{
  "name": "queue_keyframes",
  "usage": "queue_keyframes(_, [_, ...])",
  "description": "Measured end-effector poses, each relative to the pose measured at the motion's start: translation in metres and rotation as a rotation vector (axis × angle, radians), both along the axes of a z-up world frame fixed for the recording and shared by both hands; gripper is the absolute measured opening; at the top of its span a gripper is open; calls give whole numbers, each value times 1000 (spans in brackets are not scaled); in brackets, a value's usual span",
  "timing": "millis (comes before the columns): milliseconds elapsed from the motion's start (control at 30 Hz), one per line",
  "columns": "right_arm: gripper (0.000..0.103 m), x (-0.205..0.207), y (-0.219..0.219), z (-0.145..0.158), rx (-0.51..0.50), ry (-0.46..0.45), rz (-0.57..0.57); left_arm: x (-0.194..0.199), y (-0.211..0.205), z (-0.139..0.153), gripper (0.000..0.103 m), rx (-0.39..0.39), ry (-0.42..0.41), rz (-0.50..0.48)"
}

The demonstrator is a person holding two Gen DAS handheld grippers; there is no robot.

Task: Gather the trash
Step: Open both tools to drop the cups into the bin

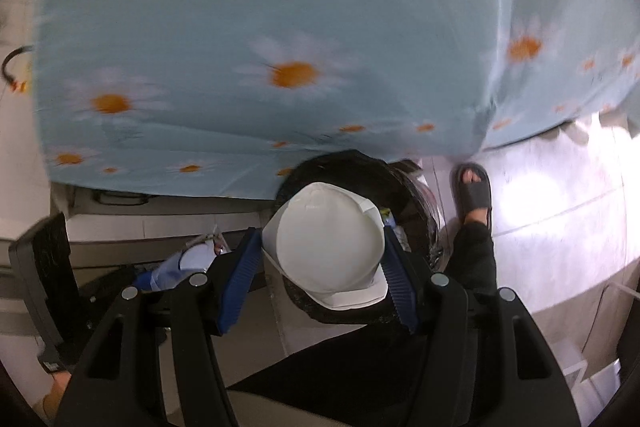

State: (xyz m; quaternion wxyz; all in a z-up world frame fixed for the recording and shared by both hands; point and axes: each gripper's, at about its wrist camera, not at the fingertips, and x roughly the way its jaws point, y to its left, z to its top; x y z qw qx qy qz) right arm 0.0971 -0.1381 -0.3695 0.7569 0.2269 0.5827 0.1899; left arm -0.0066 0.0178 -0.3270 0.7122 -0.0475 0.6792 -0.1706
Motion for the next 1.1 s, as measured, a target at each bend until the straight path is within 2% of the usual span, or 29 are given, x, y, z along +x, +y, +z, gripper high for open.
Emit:
queue_keyframes(200, [61,14,-1,-43,39,94,-51,4,-2,-33,57,28,31,-5])
queue_keyframes(333, [61,20,2,-54,51,119,-66,9,-3,-42,57,41,50,14])
queue_keyframes(433, [61,23,4,-54,70,130,-81,15,-4,-43,58,59,47,20])
queue_keyframes(467, [63,24,3,-53,78,132,-88,16,-5,-43,62,75,53,20])
queue_keyframes(500, [70,25,2,-51,80,132,-96,17,-4,-44,76,100,52,18])
queue_keyframes(533, [78,26,2,-51,80,133,-104,17,-3,-44,82,118,42,17])
queue_keyframes(600, [78,28,1,-50,110,141,-110,18,-1,-45,82,120,42,18])
queue_keyframes(800, [78,26,0,-40,109,129,-104,15,14,-46,82,129,58,56])
queue_keyframes(1100, [78,16,3,-24,98,115,-86,11,11,-36,82,106,45,48])
